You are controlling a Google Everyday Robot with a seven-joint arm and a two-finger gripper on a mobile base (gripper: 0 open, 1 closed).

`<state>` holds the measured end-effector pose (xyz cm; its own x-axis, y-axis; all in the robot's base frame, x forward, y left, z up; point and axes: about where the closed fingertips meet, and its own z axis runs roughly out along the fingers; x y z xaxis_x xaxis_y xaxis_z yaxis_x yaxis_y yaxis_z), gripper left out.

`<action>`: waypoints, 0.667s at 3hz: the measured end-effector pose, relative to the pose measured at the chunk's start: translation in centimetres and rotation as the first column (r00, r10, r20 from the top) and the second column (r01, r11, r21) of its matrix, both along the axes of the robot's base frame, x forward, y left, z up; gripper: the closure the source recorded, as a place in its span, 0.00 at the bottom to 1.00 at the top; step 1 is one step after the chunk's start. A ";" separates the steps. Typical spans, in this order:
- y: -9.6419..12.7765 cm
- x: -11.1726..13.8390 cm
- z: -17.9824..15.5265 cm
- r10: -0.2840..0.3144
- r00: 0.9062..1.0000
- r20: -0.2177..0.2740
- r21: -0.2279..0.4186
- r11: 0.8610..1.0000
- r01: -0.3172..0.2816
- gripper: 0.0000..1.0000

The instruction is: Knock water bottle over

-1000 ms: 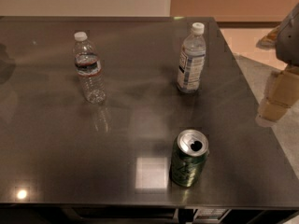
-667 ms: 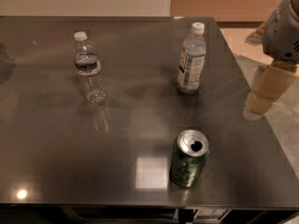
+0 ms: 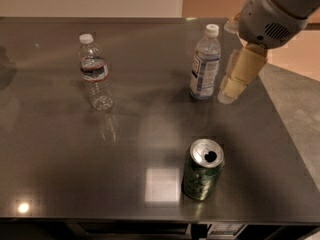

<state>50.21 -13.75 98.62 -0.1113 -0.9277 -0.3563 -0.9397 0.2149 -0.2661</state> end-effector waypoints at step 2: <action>7.0 5.2 1.8 0.075 0.997 0.015 0.084 0.994 -0.076 0.00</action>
Offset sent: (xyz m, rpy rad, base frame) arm 0.0841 0.1146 0.0305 0.1308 -0.0095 0.1216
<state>55.44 -6.77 100.47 -0.0372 -0.9000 -0.4343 -0.9509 0.1656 -0.2616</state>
